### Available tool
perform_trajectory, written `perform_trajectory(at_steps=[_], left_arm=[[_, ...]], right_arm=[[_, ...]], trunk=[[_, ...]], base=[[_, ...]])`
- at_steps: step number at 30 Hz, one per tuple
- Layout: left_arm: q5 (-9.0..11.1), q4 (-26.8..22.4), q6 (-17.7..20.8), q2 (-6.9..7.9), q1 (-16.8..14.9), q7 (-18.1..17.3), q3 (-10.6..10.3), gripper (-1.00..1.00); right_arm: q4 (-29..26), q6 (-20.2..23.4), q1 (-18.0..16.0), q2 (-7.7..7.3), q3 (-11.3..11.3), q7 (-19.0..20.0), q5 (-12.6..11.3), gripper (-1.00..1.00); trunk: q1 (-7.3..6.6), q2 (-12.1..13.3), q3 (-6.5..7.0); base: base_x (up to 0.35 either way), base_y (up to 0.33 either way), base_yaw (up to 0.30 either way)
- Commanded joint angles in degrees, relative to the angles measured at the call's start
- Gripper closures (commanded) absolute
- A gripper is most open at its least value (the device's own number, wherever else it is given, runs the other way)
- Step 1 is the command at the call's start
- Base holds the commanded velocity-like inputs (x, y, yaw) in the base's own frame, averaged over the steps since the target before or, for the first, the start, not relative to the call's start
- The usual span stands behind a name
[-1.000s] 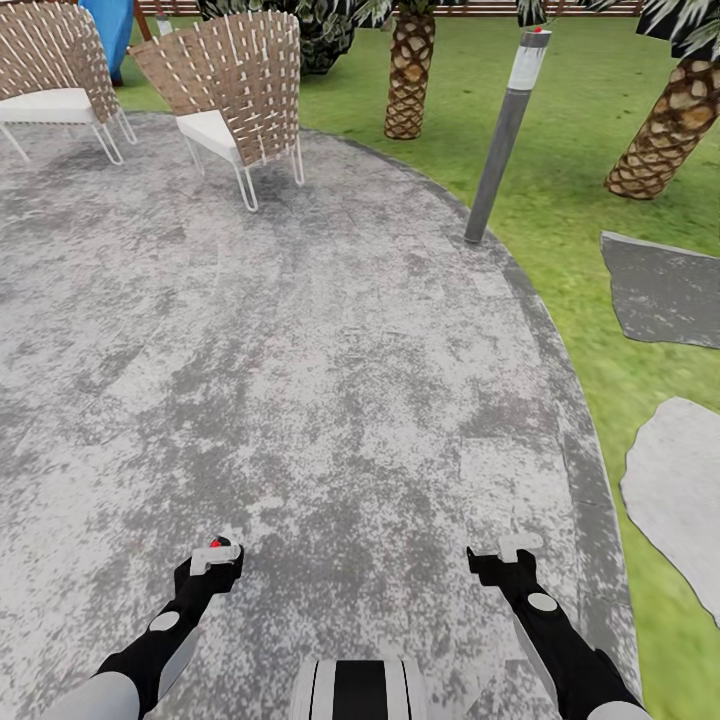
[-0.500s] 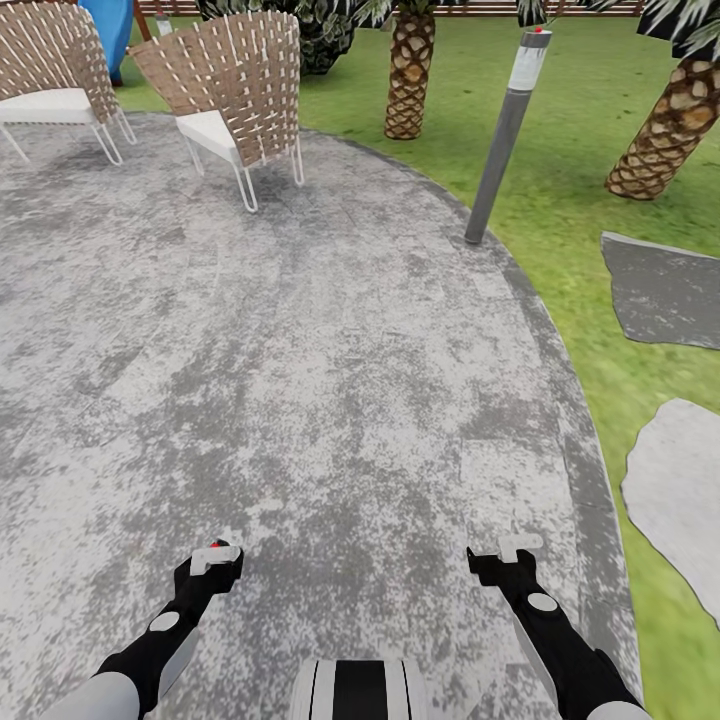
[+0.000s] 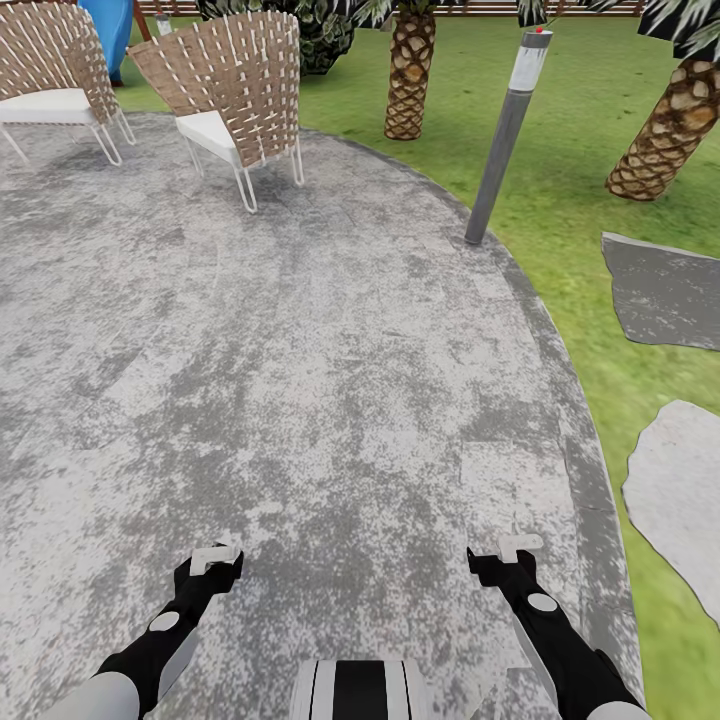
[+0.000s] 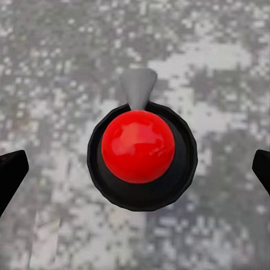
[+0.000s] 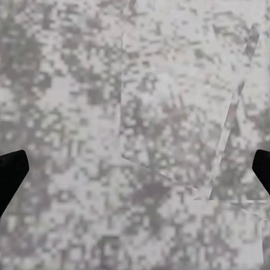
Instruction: In the garden, pick up the pesticide atomizer on the floor and spray pesticide onto both trees until each tree trunk is fully covered.
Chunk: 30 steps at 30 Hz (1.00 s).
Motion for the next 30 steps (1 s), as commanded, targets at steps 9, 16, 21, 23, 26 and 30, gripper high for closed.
perform_trajectory(at_steps=[9,16,21,23,26,30], left_arm=[[0.38,0.05,-0.16,0.0,-0.02,-0.04,-0.03,1.0],[0.42,0.05,-0.17,0.0,-0.02,-0.03,0.04,1.0],[0.45,0.05,-0.17,0.0,-0.02,-0.03,0.04,1.0],[0.46,0.05,-0.17,0.0,-0.02,-0.03,0.04,1.0],[0.46,0.0,-0.17,0.0,-0.02,-0.03,0.04,1.0],[0.46,-0.04,-0.17,0.0,-0.02,-0.03,0.04,1.0]], right_arm=[[-0.07,0.21,-0.01,0.0,-0.02,-0.12,0.37,-1.0],[-0.01,0.21,-0.01,0.0,-0.02,-0.12,0.37,-1.0],[0.02,0.21,-0.01,0.0,0.01,-0.12,0.38,-1.0],[0.02,0.21,-0.01,0.0,0.01,-0.12,0.34,-1.0],[0.02,0.21,-0.01,0.0,0.0,-0.12,0.35,-1.0],[0.02,0.21,-0.01,0.0,-0.01,-0.12,0.36,-1.0]], trunk=[[-0.01,-0.01,-0.03],[-0.01,-0.01,-0.03],[-0.01,-0.01,-0.03],[-0.01,-0.01,-0.03],[-0.01,-0.01,-0.03],[-0.01,-0.01,-0.03]], base=[[0.0,0.0,0.0],[0.0,0.0,0.0],[0.0,0.0,0.0],[0.0,0.0,0.0],[0.0,0.0,0.0],[0.0,0.0,0.0]])
